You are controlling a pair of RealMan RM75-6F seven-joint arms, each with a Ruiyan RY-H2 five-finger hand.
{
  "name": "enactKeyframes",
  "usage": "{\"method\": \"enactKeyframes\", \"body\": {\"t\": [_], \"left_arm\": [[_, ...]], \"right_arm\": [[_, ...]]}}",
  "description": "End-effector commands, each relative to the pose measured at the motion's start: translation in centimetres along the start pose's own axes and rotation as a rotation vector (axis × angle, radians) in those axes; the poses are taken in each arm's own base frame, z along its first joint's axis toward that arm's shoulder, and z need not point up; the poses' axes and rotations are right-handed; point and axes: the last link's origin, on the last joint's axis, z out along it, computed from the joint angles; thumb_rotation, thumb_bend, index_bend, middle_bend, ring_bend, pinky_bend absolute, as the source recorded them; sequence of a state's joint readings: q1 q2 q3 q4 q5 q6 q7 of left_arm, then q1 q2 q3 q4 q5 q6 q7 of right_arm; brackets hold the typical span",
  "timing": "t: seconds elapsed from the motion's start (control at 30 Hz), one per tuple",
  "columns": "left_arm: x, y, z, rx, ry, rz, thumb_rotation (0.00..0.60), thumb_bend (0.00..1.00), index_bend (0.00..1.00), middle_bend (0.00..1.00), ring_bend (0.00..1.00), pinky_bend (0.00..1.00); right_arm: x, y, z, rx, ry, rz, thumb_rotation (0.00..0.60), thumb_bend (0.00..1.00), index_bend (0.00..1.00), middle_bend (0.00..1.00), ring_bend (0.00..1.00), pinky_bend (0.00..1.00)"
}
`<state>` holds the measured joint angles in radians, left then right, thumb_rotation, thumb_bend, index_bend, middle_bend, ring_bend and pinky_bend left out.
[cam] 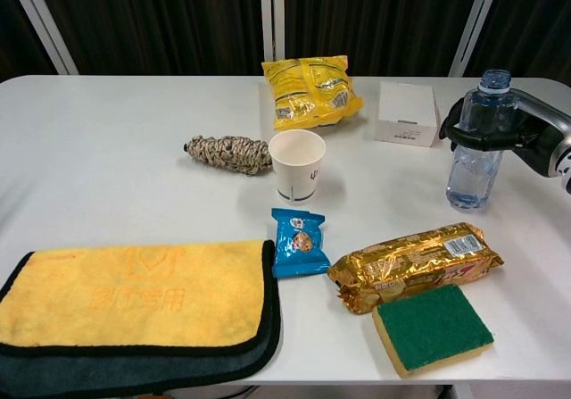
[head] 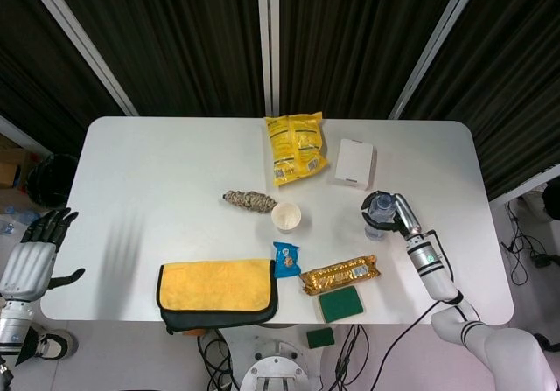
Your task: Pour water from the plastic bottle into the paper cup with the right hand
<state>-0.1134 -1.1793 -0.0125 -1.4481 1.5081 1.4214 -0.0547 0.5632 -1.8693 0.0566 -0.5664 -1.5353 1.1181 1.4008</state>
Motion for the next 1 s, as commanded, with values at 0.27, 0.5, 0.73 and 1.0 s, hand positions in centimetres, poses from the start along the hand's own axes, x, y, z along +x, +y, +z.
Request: {"method": "enactKeyframes", "body": {"t": [0.27,0.5,0.73,1.0], "left_arm": [[0.0,-0.2,0.0,0.0,0.001,-0.004,0.598,0.09,0.09,0.06,0.0,0.12],[0.0,-0.1,0.0,-0.005,0.0,-0.002,0.597,0.09,0.09,0.06,0.0,0.12],[0.0,0.2,0.1,-0.01,-0.002,0.003,0.596,0.09,0.09,0.06,0.0,0.12],[0.1,0.3,0.0,-0.007,-0.005,0.008,0.596,0.09,0.09,0.06,0.0,0.12]], "right_arm": [[-0.3,0.4,-0.4,0.015,-0.02,-0.051,0.6,0.23,0.38,0.47,0.47,0.47],[0.2,0.5,-0.9,0.018,-0.006,-0.049,0.6,0.14,0.24,0.4,0.39,0.42],[0.8,0.9,-1.8,0.012,-0.007,-0.068,0.6,0.03,0.01,0.24,0.22,0.27],[3.3,1.3,-4.6,-0.032,-0.065,-0.248,0.6,0.0,0.0,0.0,0.0,0.01]]}}
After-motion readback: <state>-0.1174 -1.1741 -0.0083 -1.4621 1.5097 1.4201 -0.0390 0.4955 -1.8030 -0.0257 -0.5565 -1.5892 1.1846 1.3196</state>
